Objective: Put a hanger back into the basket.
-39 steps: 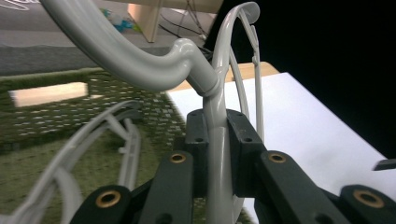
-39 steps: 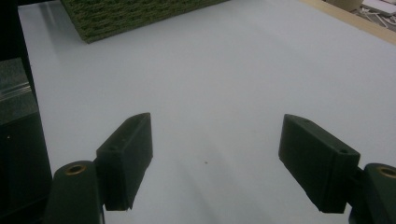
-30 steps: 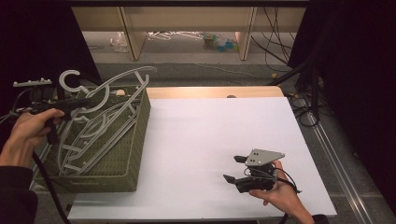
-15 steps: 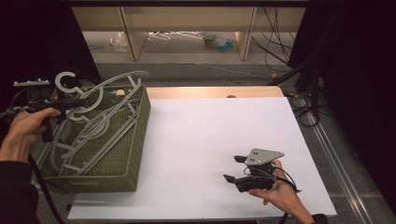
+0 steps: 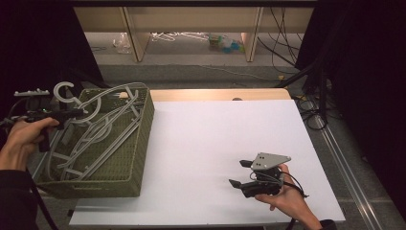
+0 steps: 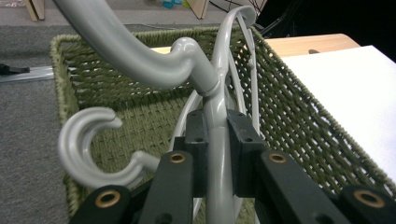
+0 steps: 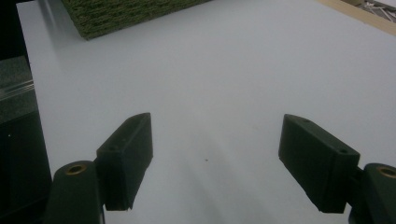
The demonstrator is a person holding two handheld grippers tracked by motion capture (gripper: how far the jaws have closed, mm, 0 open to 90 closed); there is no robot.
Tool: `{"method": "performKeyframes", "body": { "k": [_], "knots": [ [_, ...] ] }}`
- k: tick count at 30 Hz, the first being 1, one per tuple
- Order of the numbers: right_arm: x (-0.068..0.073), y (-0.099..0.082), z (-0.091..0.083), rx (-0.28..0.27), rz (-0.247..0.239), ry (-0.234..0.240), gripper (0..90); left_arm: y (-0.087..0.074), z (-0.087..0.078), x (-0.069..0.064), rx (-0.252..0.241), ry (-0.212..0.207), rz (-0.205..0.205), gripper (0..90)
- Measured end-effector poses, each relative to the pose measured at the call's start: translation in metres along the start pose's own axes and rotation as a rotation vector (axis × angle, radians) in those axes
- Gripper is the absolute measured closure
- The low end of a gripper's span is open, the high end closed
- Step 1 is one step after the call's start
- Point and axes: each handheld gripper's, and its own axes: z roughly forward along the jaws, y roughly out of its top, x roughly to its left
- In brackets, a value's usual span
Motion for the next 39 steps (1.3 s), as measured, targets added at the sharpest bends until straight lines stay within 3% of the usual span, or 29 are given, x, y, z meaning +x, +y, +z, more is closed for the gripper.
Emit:
{"method": "performKeyframes", "body": {
  "k": [7,14,19,24,27,29,31,33,36,38,39],
  "knots": [
    [-0.001,0.0,0.001,-0.001,-0.004,0.001,27.1,-0.014,0.007,0.006,0.038,-0.002,-0.011,79.6],
    [-0.001,0.0,0.0,0.003,-0.002,-0.002,27.1,-0.02,0.02,0.003,0.081,-0.002,0.003,79.4],
    [0.0,0.0,0.0,-0.001,-0.001,-0.004,27.1,-0.024,0.029,0.0,0.144,0.022,0.032,79.4],
    [0.0,0.0,0.0,0.002,0.001,-0.004,27.1,-0.03,0.036,0.0,0.176,0.057,0.055,79.0],
    [-0.001,0.0,0.0,0.0,-0.002,-0.004,27.1,-0.032,0.036,0.002,0.169,0.077,0.045,73.6],
    [-0.001,0.0,0.0,0.002,0.0,-0.005,27.1,-0.03,0.03,0.006,0.183,0.124,0.084,64.9],
    [-0.001,0.0,0.0,-0.003,0.0,-0.005,27.1,-0.029,0.027,0.004,0.147,0.121,0.043,60.4],
    [-0.001,0.0,0.0,-0.003,0.0,-0.006,27.1,-0.027,0.021,0.003,0.148,0.152,0.059,53.3],
    [-0.002,0.0,0.0,-0.004,-0.003,-0.009,27.1,-0.025,0.012,0.0,0.082,0.176,0.044,49.3],
    [-0.001,-0.001,0.0,-0.001,0.003,-0.01,27.1,-0.022,0.003,-0.001,0.067,0.193,0.054,47.1],
    [-0.001,-0.001,0.0,0.001,0.005,-0.008,27.1,-0.02,-0.003,0.0,0.086,0.21,0.08,45.7]
  ]
}}
